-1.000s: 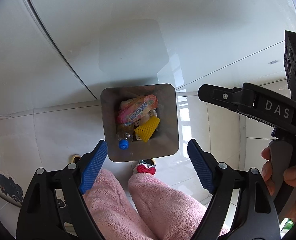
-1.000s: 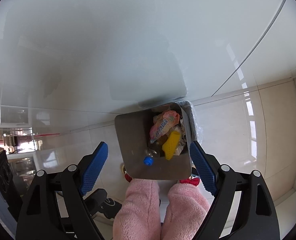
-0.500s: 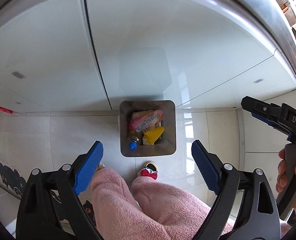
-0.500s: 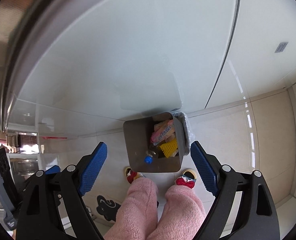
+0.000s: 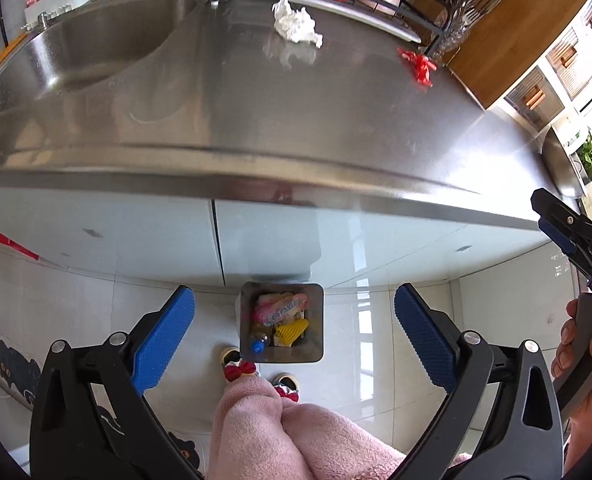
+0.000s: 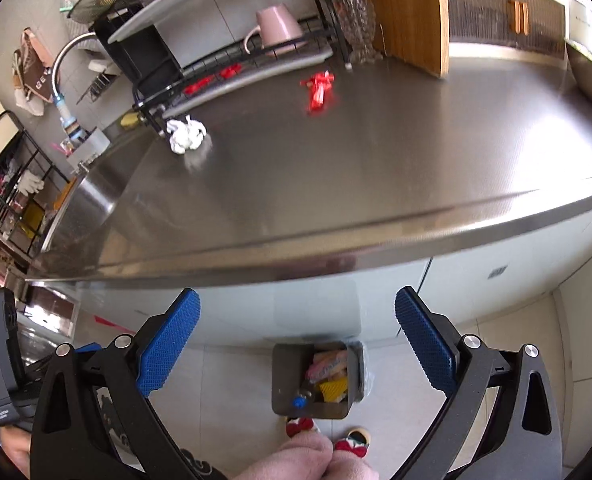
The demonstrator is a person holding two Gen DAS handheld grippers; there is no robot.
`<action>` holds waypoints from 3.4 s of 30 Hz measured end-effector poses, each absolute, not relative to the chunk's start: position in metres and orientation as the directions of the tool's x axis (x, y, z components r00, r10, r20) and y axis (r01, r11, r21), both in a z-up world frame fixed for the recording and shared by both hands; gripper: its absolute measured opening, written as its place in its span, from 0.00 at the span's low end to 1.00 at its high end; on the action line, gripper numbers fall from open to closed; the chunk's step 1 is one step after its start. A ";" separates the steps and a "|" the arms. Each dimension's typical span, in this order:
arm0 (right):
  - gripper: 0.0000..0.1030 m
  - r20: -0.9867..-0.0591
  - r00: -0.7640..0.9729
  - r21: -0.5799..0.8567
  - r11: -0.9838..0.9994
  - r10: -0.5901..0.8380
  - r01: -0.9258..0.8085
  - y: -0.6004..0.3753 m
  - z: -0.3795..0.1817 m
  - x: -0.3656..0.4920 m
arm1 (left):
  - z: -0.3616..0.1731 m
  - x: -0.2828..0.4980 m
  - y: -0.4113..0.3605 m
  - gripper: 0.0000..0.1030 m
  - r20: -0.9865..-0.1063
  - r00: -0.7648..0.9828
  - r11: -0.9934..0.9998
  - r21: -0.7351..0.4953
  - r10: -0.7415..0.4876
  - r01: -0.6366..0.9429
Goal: Collect trash
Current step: 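Raise both tools back up toward the counter, then grasp the white tissue with the left tool while the right tool grasps the red wrapper, then carry the tissue and red wrapper down over the bin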
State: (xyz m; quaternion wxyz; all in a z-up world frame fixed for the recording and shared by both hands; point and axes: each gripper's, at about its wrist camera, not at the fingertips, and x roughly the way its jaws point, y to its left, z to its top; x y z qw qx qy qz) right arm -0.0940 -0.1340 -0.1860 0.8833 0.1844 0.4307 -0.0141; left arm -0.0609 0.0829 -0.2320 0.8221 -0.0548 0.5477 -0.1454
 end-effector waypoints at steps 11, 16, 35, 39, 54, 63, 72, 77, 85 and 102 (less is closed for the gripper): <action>0.96 -0.739 0.674 0.296 0.908 0.019 0.298 -0.176 -0.146 -0.007 | -0.184 0.049 0.075 0.92 -0.835 0.441 0.944 -0.274 -0.328 0.184; 0.96 -0.775 0.630 0.297 0.903 0.039 0.309 -0.187 -0.152 0.050 | -0.185 0.108 0.070 0.92 -0.833 0.463 0.951 -0.234 -0.302 0.201; 0.77 -0.855 0.513 0.118 0.932 -0.080 0.342 -0.180 -0.213 0.193 | -0.230 0.236 0.024 0.92 -0.861 0.458 0.963 -0.119 -0.221 0.240; 0.66 -0.866 0.494 0.115 0.930 -0.078 0.348 -0.183 -0.221 0.199 | -0.238 0.245 0.021 0.83 -0.871 0.449 0.967 -0.103 -0.202 0.235; 0.13 -0.862 0.506 0.122 0.954 -0.035 0.274 -0.172 -0.219 0.177 | -0.236 0.224 0.015 0.19 -0.879 0.417 0.941 -0.094 -0.231 0.324; 0.13 -0.808 0.590 0.156 0.965 0.001 0.212 -0.152 -0.180 0.128 | -0.203 0.160 0.030 0.18 -0.840 0.475 0.935 -0.099 -0.261 0.340; 0.13 -0.767 0.637 0.207 0.969 0.076 0.134 -0.128 -0.150 0.049 | -0.177 0.068 0.051 0.18 -0.811 0.499 0.933 -0.153 -0.306 0.324; 0.13 -0.756 0.645 0.222 0.971 0.113 0.090 -0.120 -0.145 0.002 | -0.179 0.015 0.056 0.18 -0.813 0.488 0.933 -0.177 -0.318 0.312; 0.13 -0.770 0.614 0.271 0.960 0.173 0.069 -0.115 -0.161 -0.064 | -0.207 -0.054 0.055 0.18 -0.843 0.435 0.925 -0.172 -0.316 0.338; 0.13 -0.907 0.334 0.313 0.941 0.255 0.131 -0.080 -0.316 -0.117 | -0.374 -0.097 0.047 0.18 -0.941 0.175 0.917 -0.220 -0.289 0.334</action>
